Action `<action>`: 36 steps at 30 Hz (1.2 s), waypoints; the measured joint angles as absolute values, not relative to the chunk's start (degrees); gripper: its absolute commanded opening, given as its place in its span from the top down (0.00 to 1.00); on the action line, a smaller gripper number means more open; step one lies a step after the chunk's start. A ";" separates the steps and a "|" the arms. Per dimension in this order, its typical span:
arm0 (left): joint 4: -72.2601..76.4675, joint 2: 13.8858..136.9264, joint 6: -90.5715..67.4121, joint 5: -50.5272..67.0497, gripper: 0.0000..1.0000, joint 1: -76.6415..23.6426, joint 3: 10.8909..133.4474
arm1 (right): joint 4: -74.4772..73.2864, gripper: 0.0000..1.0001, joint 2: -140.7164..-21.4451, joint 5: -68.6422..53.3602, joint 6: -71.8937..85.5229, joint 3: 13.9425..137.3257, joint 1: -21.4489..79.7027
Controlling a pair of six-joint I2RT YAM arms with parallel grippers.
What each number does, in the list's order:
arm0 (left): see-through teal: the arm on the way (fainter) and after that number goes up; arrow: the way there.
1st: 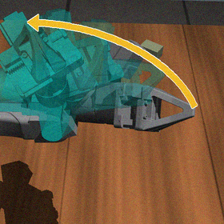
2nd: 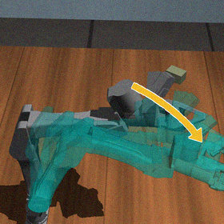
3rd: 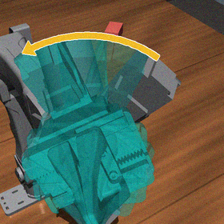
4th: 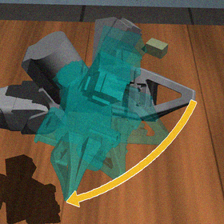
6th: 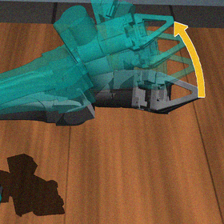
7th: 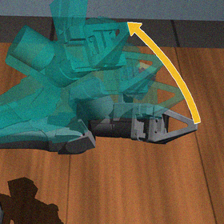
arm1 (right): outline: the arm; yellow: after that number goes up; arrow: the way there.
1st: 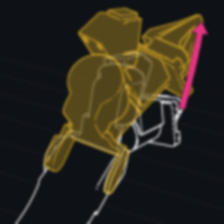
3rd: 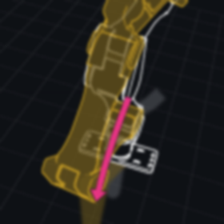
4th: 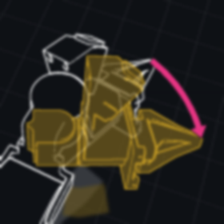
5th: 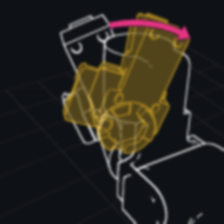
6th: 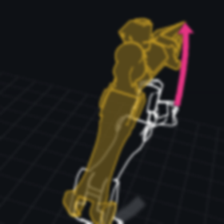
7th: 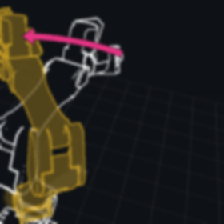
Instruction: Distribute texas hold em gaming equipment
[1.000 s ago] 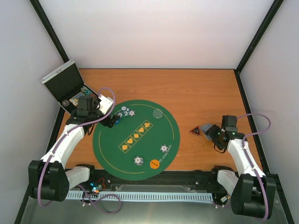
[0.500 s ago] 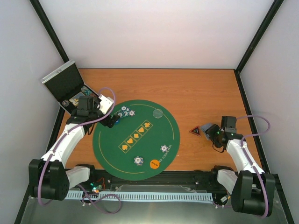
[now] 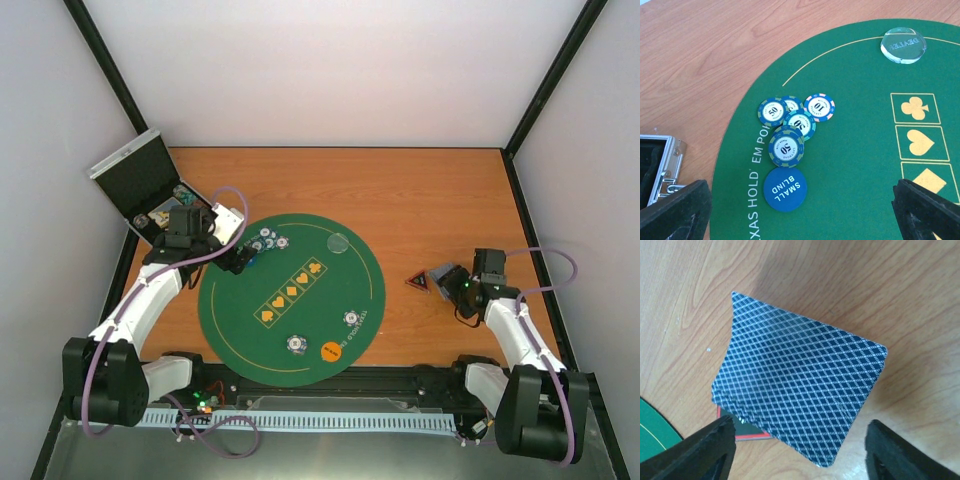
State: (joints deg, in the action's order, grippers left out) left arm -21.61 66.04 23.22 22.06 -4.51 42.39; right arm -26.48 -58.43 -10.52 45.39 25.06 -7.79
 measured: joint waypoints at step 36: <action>-22.02 66.28 23.20 22.37 0.00 -4.51 42.83 | -35.99 0.00 -65.19 -9.06 -30.39 44.40 -2.72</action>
